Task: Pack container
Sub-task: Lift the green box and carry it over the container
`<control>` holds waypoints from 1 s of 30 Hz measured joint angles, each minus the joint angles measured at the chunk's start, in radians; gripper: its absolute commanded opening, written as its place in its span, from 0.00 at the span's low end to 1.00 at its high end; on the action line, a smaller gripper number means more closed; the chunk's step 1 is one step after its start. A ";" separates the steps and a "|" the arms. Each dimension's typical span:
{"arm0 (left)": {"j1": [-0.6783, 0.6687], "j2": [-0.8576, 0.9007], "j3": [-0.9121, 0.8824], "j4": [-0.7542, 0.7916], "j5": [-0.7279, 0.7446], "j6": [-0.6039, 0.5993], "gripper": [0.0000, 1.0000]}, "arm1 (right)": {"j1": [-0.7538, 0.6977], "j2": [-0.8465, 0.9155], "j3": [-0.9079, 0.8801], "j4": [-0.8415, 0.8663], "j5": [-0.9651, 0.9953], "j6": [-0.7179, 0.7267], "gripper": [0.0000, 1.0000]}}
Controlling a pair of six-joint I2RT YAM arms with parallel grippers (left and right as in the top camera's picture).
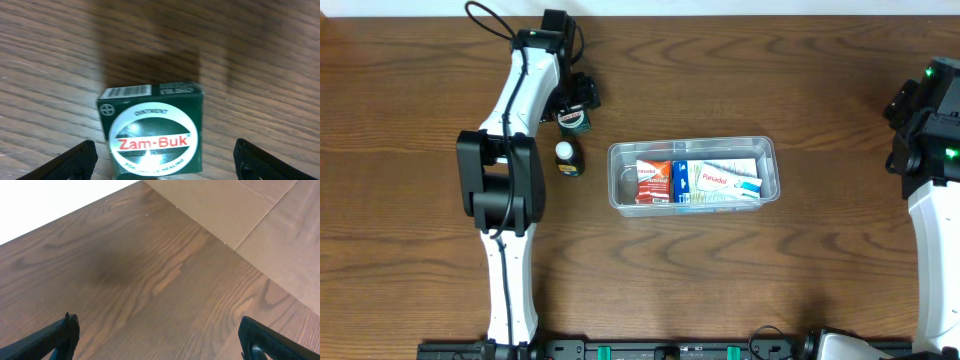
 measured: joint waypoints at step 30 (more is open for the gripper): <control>-0.003 0.064 0.000 -0.050 -0.016 0.016 0.66 | 0.000 0.000 0.000 0.000 0.000 0.000 0.99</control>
